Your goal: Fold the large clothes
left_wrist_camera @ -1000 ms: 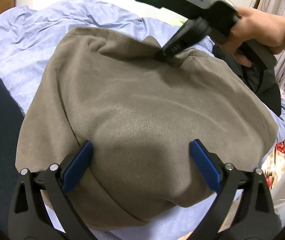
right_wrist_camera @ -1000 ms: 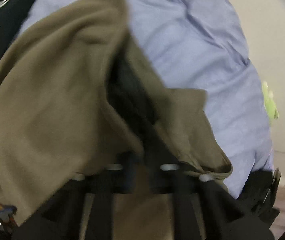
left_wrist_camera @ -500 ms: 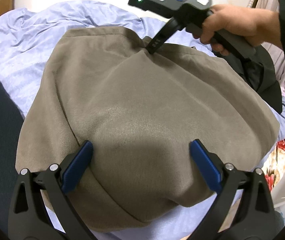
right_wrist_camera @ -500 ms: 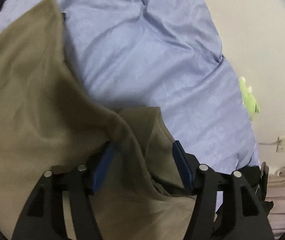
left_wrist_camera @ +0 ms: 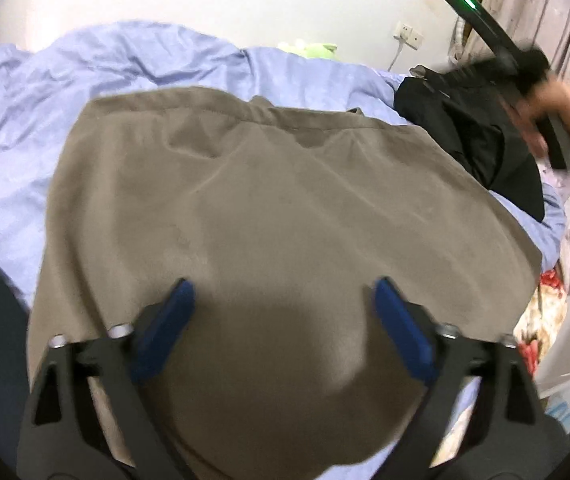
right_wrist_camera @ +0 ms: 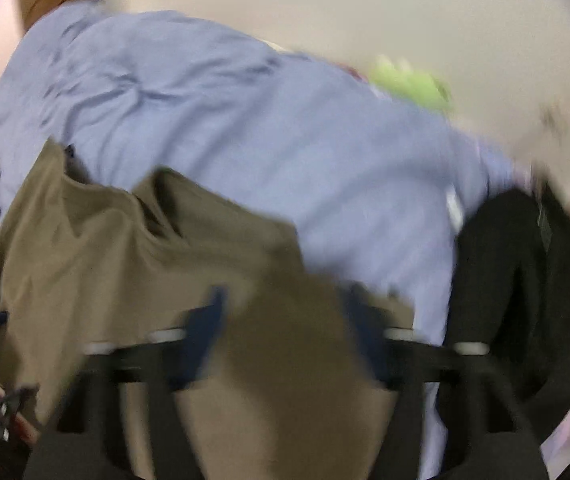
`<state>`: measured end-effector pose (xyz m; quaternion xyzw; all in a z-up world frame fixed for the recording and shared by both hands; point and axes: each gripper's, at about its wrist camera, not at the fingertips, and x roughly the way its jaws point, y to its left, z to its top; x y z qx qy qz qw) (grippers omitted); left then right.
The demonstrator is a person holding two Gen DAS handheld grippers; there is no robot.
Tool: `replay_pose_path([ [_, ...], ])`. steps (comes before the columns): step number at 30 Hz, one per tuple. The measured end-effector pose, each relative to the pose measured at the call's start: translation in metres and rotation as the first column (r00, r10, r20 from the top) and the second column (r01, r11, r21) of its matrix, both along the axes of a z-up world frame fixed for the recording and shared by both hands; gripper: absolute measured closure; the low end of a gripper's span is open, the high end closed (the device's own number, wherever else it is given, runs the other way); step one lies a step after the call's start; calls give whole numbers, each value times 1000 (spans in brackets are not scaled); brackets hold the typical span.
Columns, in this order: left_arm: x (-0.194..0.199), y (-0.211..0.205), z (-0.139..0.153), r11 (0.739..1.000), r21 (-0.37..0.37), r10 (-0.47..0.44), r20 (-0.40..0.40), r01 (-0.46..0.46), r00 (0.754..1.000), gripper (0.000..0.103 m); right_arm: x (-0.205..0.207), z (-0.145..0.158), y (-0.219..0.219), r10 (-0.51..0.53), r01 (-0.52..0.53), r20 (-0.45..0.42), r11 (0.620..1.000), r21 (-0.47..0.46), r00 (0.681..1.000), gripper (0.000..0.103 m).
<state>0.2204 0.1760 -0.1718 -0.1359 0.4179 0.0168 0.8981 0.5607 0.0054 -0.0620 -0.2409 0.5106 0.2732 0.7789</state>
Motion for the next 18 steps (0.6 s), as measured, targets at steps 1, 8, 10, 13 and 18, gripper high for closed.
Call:
replay_pose_path([
  [1,3,6,-3,1000,-18,23,-20,-23,1000,42,-2,-5,-13,-28,29,-20,1000,12,999,82],
  [8,9,17,-13,999,-31,21,-119,-25,993,58,-65,-61,-104,-141,161,-184,982,96,973,82],
  [10,11,15,-19,1000,-18,6,-152,-9,988,58,-73,-80,-118,-162,192,-219,974,123,962,83],
  [13,16,9,-31,1000,9,-22,-200,25,980,58,-66,-117,-114,-160,193,-274,976,99,948,83],
  [18,26,18,-49,999,-33,-38,-222,32,974,58,-46,-142,-96,-182,215,-299,973,82,937,84],
])
